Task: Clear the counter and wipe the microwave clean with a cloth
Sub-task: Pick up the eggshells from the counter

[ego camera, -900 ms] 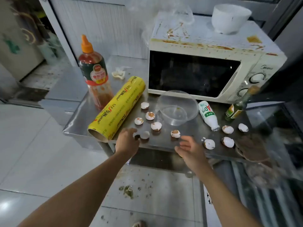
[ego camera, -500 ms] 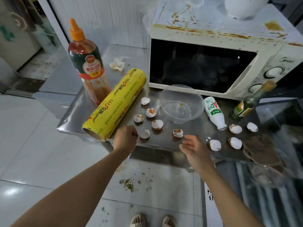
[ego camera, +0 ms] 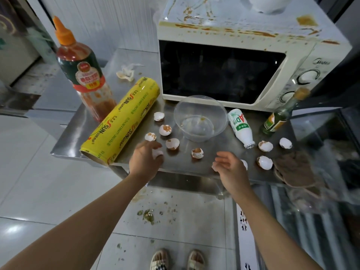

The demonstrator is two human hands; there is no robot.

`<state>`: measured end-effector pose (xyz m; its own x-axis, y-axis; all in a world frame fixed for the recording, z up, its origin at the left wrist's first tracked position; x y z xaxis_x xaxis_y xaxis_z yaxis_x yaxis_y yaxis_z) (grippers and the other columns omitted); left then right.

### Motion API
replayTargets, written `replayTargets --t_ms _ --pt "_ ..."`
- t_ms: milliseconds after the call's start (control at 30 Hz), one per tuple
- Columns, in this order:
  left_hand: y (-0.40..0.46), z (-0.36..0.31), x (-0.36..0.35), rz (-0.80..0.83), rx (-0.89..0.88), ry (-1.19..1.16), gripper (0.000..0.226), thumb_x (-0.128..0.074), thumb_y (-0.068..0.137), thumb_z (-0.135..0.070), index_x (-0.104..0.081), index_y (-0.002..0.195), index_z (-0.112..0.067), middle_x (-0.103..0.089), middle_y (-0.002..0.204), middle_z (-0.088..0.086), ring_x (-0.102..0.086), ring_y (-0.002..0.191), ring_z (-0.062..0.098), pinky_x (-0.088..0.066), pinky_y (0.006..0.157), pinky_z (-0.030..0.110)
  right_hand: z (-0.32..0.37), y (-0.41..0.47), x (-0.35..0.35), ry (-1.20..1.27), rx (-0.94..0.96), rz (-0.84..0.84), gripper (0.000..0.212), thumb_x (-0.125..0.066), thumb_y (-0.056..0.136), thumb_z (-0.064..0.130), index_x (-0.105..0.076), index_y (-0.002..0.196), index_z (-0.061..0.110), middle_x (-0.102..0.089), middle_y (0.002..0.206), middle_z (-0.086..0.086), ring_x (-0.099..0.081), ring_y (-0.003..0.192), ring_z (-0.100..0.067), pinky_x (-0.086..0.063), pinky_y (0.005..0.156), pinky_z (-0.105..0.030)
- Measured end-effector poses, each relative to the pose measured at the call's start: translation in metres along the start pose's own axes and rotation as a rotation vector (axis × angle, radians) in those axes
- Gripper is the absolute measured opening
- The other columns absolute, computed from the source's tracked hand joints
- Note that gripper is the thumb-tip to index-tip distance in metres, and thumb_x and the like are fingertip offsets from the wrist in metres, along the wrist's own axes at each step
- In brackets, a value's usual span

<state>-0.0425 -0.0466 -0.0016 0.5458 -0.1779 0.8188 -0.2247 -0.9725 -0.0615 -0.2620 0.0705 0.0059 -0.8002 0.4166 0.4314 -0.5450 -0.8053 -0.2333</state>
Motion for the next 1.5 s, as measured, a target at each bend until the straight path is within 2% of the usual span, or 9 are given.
replayTargets --t_ms 100,200,333,500,733,933,1100,1233,1500 --pt "-0.002 -0.009 -0.001 -0.006 -0.031 0.011 0.035 -0.07 0.079 -0.02 -0.059 0.113 -0.024 -0.057 0.117 -0.003 -0.052 0.104 0.014 -0.05 0.074 0.029 -0.002 0.001 0.014 -0.093 0.041 -0.076 0.03 -0.059 0.084 -0.002 -0.059 0.113 0.009 -0.065 0.108 -0.007 -0.06 0.093 -0.016 -0.046 0.085 -0.026" --pt "-0.007 -0.018 -0.007 0.011 -0.053 -0.02 0.037 -0.069 0.079 -0.013 -0.06 0.113 -0.023 -0.058 0.115 -0.002 -0.05 0.093 0.01 -0.049 0.072 0.028 -0.005 0.006 0.025 -0.285 0.096 -0.13 0.035 -0.059 0.083 -0.002 -0.057 0.116 0.009 -0.061 0.114 -0.009 -0.058 0.1 -0.02 -0.045 0.089 -0.03" --pt "-0.012 -0.027 -0.017 0.045 -0.088 -0.026 0.037 -0.067 0.081 -0.013 -0.058 0.115 -0.023 -0.056 0.118 -0.001 -0.055 0.098 0.014 -0.053 0.076 0.034 0.0 0.02 0.028 -0.52 0.206 -0.068 0.039 -0.06 0.085 0.001 -0.055 0.123 0.008 -0.058 0.122 -0.01 -0.052 0.114 -0.025 -0.042 0.098 -0.036" --pt "-0.015 -0.036 -0.023 0.054 -0.106 -0.031 0.039 -0.067 0.082 -0.014 -0.056 0.119 -0.021 -0.054 0.118 0.0 -0.055 0.094 0.017 -0.049 0.07 0.027 0.003 0.04 0.019 -0.787 0.3 0.014 0.033 -0.061 0.087 0.01 -0.062 0.119 0.016 -0.062 0.12 -0.005 -0.052 0.111 -0.023 -0.04 0.095 -0.034" --pt "-0.014 -0.039 -0.028 0.062 -0.097 -0.019 0.038 -0.064 0.084 -0.015 -0.055 0.12 -0.021 -0.053 0.117 0.0 -0.052 0.096 0.016 -0.047 0.074 0.027 0.003 0.056 0.005 -0.899 0.356 0.035 0.018 -0.063 0.085 0.013 -0.07 0.098 0.024 -0.067 0.101 0.002 -0.052 0.098 -0.019 -0.032 0.08 -0.03" --pt "-0.016 -0.042 -0.029 0.062 -0.083 -0.018 0.037 -0.063 0.082 -0.011 -0.057 0.118 -0.02 -0.054 0.117 0.002 -0.05 0.107 0.019 -0.049 0.083 0.035 -0.001 0.059 0.005 -0.904 0.377 0.022 0.011 -0.061 0.087 0.015 -0.07 0.09 0.02 -0.069 0.095 0.002 -0.051 0.096 -0.018 -0.028 0.081 -0.031" --pt "-0.019 -0.048 -0.031 0.075 -0.107 -0.032 0.038 -0.064 0.081 -0.009 -0.058 0.117 -0.019 -0.056 0.118 0.001 -0.05 0.107 0.016 -0.046 0.08 0.028 0.002 0.044 0.012 -0.716 0.441 0.038 0.004 -0.07 0.079 0.009 -0.072 0.08 0.012 -0.069 0.086 -0.004 -0.054 0.086 -0.022 -0.04 0.073 -0.032" --pt "-0.023 -0.05 -0.034 0.075 -0.107 -0.041 0.038 -0.064 0.081 -0.011 -0.059 0.117 -0.02 -0.056 0.12 0.001 -0.05 0.11 0.017 -0.049 0.08 0.032 -0.006 0.031 0.004 -0.74 0.448 0.128 0.012 -0.072 0.078 0.013 -0.072 0.09 0.013 -0.068 0.094 -0.004 -0.055 0.091 -0.02 -0.041 0.073 -0.026" --pt "-0.027 -0.05 -0.041 0.08 -0.126 -0.041 0.032 -0.063 0.085 -0.013 -0.059 0.116 -0.021 -0.056 0.124 0.001 -0.05 0.111 0.017 -0.048 0.079 0.027 -0.011 0.025 -0.001 -0.813 0.429 0.225 0.038 -0.079 0.071 0.014 -0.068 0.108 0.017 -0.065 0.11 -0.003 -0.057 0.098 -0.02 -0.046 0.082 -0.03"
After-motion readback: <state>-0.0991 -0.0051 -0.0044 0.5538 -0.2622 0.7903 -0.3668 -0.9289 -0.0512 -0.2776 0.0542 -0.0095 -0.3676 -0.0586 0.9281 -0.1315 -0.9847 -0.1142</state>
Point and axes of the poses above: each hand's wrist, its own y-axis towards the middle knuckle, its own x-axis out of the back of the hand, z = x × y, the point moved 4 cm from there along y, towards the middle knuckle
